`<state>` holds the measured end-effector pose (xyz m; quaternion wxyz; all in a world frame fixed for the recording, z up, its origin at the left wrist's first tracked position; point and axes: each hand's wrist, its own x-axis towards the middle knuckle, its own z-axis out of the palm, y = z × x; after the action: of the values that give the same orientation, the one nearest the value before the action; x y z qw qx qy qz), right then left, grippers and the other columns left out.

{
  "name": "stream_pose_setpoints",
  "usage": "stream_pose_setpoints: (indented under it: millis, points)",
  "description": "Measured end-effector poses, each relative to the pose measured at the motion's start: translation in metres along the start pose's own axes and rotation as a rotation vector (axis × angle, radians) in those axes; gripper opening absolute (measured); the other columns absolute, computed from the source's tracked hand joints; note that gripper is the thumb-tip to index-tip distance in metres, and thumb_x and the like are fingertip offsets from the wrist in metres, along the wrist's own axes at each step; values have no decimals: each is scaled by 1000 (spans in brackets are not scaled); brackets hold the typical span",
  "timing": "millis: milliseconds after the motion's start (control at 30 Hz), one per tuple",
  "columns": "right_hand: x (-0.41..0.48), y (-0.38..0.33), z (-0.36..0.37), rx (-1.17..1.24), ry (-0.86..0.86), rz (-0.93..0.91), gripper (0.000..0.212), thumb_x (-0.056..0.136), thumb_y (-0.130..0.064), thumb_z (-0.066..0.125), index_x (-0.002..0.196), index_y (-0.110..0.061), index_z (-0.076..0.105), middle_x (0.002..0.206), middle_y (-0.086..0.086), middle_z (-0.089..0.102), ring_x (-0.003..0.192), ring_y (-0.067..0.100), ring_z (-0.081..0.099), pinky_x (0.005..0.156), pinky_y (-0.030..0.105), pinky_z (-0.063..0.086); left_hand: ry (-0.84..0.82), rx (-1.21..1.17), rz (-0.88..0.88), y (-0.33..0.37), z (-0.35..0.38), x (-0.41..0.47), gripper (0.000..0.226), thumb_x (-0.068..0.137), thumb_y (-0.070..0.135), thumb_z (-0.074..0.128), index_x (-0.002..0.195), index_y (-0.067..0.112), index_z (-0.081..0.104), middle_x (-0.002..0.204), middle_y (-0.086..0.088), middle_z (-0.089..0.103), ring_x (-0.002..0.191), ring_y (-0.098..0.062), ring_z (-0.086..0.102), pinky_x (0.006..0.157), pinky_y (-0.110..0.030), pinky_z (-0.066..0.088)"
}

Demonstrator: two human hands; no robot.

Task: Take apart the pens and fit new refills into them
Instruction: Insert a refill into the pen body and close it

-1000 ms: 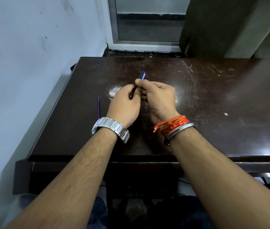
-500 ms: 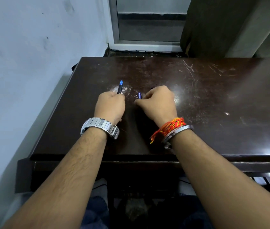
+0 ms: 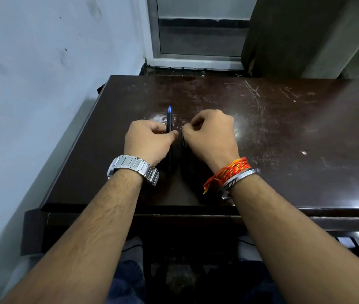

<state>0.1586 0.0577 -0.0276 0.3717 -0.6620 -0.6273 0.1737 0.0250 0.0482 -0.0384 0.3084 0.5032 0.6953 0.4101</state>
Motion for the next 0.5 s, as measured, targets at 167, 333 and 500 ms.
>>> stream_pose_setpoints:
  millis: [167, 333, 500]
  points:
    - [2, -1, 10, 402, -66, 151, 33, 77, -50, 78, 72, -18, 75, 64, -5, 72, 64, 6, 69, 62, 24, 54, -48, 2, 44, 0, 1, -4, 12, 68, 29, 87, 77, 23, 80, 60, 5, 71, 58, -16, 66, 63, -30, 57]
    - [2, 2, 16, 608, -69, 194, 25, 73, -32, 87, 74, -10, 74, 74, 14, 76, 68, 27, 73, 66, 41, 60, -53, 49, 119, 6, 0, -9, 12, 67, 28, 87, 77, 23, 81, 60, 3, 72, 58, -15, 68, 57, -27, 53]
    - [3, 1, 15, 667, -115, 167, 22, 88, -22, 75, 70, -9, 73, 66, 7, 71, 54, 8, 58, 51, 23, 48, -93, 45, 123, 10, -1, -9, 8, 73, 25, 85, 78, 19, 82, 68, -9, 76, 71, -31, 75, 71, -49, 63]
